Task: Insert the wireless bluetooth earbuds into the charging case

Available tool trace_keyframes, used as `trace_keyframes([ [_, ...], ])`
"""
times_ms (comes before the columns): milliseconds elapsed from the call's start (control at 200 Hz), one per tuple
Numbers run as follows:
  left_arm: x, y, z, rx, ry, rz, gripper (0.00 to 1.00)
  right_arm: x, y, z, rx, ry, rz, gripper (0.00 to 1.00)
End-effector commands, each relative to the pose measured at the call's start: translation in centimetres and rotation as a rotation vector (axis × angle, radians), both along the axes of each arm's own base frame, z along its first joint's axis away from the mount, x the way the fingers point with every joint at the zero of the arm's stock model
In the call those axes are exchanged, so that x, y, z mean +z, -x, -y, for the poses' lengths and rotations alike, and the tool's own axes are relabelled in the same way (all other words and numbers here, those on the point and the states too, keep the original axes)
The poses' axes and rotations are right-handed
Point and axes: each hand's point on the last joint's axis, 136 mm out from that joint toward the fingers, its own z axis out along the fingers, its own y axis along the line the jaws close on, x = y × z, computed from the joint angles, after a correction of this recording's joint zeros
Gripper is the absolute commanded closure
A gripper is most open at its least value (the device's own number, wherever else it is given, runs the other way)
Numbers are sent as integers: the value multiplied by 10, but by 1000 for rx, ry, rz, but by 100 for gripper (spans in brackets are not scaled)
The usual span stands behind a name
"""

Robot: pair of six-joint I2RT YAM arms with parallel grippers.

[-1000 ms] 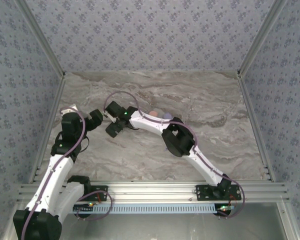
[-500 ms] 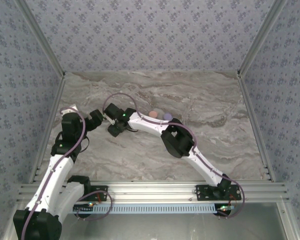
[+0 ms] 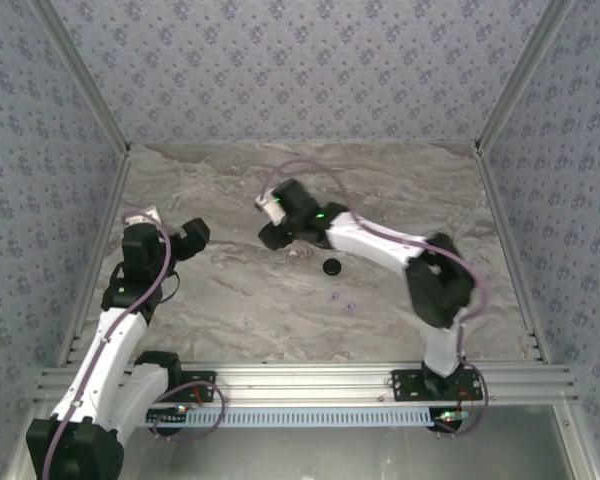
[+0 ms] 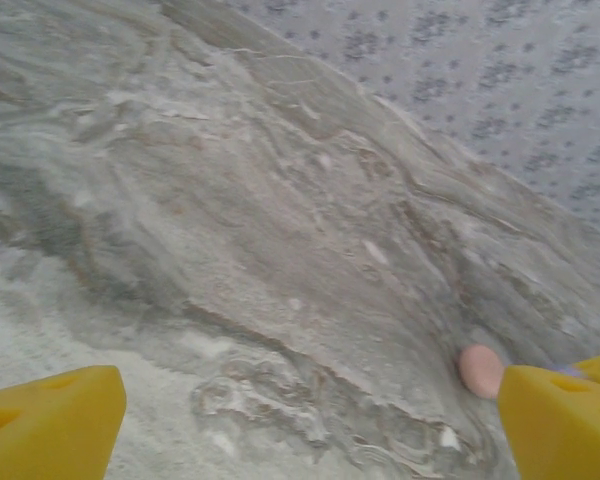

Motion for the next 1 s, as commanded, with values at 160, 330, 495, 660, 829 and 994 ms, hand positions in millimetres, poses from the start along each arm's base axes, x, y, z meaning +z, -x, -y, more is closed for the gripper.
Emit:
trace_keyframes([
  [160,86,-11,68,-375,177,186,8,101,43,45,230,-123,466,45],
  [330,124,3,119,-656,248,234,8,131,68,72,309,-61,678,45],
  [495,139,30,175,-922,220,256,9,137,78,85,367,44,808,45],
  [660,137,46,212,-1062,218,259,11,140,79,91,383,92,856,45],
  [829,137,59,234,-1161,215,277,14,139,77,93,383,106,860,45],
  [994,130,66,251,-1214,219,261,18,143,81,91,398,83,863,45],
])
